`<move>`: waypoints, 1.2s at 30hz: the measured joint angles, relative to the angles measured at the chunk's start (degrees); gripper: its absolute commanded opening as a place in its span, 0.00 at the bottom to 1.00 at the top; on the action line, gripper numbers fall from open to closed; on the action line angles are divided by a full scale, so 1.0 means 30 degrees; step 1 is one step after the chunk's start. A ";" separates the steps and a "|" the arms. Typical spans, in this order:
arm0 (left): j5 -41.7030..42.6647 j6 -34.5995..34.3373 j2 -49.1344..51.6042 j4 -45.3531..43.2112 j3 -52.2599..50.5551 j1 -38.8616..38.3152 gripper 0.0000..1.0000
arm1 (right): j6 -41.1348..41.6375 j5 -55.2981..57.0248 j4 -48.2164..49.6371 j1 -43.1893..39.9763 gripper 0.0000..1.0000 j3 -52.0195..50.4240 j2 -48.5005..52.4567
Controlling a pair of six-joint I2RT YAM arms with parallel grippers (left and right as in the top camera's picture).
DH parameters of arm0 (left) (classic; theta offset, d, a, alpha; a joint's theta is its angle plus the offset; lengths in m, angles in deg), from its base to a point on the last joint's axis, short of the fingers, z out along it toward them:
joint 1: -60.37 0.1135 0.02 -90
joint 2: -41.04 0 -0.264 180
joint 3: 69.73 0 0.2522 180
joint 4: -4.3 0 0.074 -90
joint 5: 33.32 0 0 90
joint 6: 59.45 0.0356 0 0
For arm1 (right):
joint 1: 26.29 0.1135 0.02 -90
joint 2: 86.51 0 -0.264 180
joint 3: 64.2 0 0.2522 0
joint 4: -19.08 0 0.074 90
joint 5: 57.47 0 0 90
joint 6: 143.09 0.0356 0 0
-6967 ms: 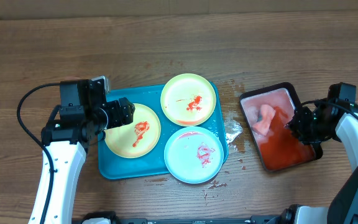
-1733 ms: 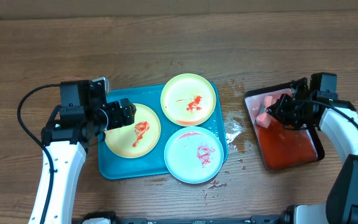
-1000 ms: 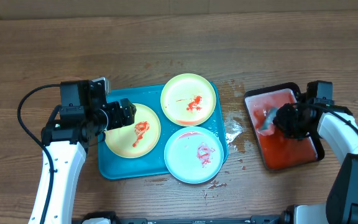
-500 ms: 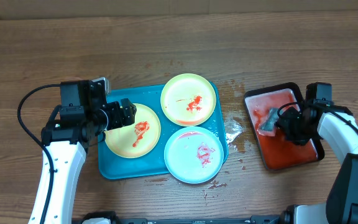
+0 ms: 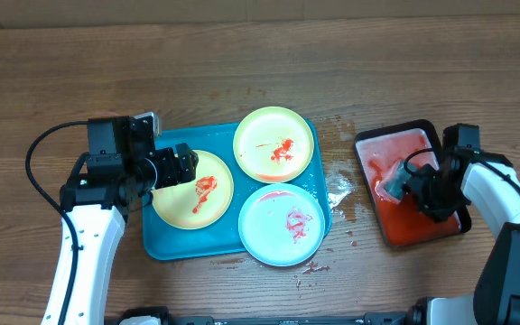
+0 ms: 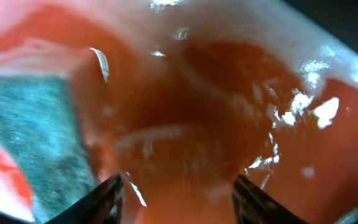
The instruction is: Clean dirty plates on tray and stack at the side
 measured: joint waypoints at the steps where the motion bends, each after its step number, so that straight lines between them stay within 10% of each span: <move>1: 0.0000 0.0000 0.0000 0.0000 0.0000 0.0000 0.93 | 0.0029 0.0270 -0.0525 0.0000 0.68 0.0219 0.0000; 4: 0.0007 0.0007 0.0000 0.0007 0.0000 0.0000 1.00 | -0.0015 0.1027 -0.2200 -0.0007 1.00 0.1348 -0.0058; 13: 0.0000 0.0051 0.0000 0.0036 0.0000 0.0000 1.00 | 0.0095 0.1785 -0.5785 0.0000 1.00 0.6069 -0.1574; 15: 0.0000 -0.0007 0.0000 0.0029 0.0000 0.0000 0.93 | 0.0036 0.0969 -0.5574 0.0000 0.85 0.6455 -0.1647; 18: 0.0000 -0.0058 0.0000 -0.0007 0.0000 0.0000 0.82 | -0.0466 -0.0146 -0.5238 0.0000 1.00 0.6462 -0.1647; 24: 0.0000 -0.0080 0.0000 0.0066 0.0007 0.0000 0.81 | 0.0342 -0.2317 -0.5887 0.0007 1.00 0.6470 -0.1647; 27: 0.0000 -0.0138 0.0000 0.0095 0.0015 0.0000 0.62 | 0.2907 -0.2827 -0.6630 0.0044 0.70 0.6462 -0.1647; 36: -0.0022 -0.0015 0.0000 -0.0138 0.0015 0.0000 0.67 | 0.6710 -0.1931 -0.3475 0.1945 1.00 0.5479 -0.1647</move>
